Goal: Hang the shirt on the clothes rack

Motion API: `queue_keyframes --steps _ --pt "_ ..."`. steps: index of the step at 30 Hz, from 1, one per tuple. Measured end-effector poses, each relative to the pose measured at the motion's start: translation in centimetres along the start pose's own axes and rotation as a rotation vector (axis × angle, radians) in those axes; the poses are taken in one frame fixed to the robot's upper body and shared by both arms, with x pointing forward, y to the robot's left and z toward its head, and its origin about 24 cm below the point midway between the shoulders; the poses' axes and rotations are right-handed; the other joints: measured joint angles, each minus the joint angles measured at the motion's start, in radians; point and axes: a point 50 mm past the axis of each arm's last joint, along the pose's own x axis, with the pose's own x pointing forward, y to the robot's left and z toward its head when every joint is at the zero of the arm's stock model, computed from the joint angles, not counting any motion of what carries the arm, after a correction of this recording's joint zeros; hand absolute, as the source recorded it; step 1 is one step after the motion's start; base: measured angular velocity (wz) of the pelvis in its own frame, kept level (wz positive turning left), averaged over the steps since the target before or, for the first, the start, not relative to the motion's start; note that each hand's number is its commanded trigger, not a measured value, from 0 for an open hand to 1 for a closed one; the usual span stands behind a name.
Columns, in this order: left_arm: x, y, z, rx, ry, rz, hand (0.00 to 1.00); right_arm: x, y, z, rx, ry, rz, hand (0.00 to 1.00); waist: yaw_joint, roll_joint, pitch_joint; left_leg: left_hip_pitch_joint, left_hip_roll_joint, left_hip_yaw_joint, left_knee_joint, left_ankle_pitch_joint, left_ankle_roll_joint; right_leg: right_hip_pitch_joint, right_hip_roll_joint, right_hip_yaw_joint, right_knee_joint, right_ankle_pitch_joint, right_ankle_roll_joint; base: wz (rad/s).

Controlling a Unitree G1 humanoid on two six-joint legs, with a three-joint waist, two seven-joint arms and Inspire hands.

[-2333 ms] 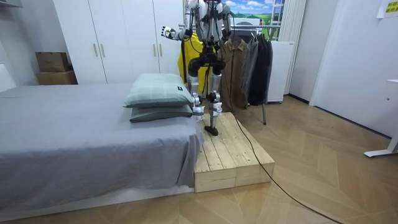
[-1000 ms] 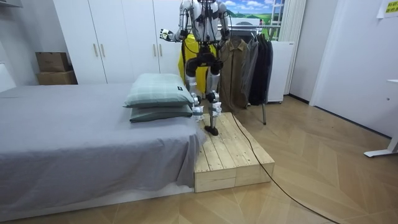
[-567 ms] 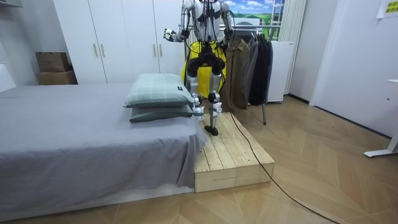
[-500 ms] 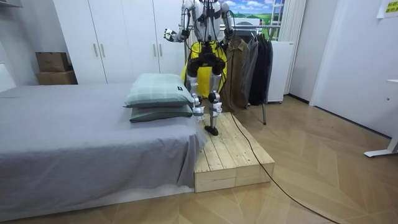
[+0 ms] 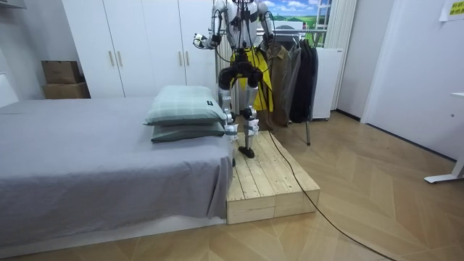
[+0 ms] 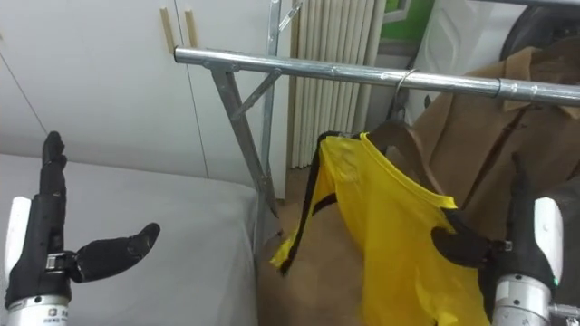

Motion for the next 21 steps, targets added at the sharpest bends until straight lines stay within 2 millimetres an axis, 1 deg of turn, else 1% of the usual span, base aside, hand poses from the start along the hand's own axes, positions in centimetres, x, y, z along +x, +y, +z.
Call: queue_keyframes --steps 8,12,17,21 --pt "0.0 0.0 0.1 -0.001 -0.004 0.001 0.00 0.0 -0.2 0.3 0.011 -0.021 -0.039 0.00 0.004 0.001 -0.0004 -0.001 0.000 0.000 0.001 0.000 0.000 0.002 0.003 0.015 0.000 0.000 0.000 -0.04" --pt "0.0 0.0 0.2 -0.002 -0.009 0.002 0.00 -0.1 -0.3 0.6 0.045 -0.039 -0.047 0.00 -0.006 0.005 -0.0002 0.003 0.000 0.000 0.003 0.000 0.000 0.012 0.003 0.022 -0.001 0.000 0.000 -0.03" --pt "0.0 0.0 0.2 -0.002 -0.010 0.000 0.00 -0.6 -0.4 -0.1 0.098 0.007 -0.039 0.00 -0.015 0.011 0.0007 0.011 -0.001 0.000 0.003 0.000 0.000 0.015 0.005 0.028 -0.001 0.000 0.000 -0.05" --pt "0.0 0.0 0.2 0.000 -0.010 -0.001 0.00 -2.1 -0.6 -0.3 0.176 0.036 -0.012 0.00 -0.016 0.018 0.0019 0.016 0.000 0.000 0.001 0.000 0.000 0.015 0.008 0.037 0.002 0.000 0.000 -0.06"
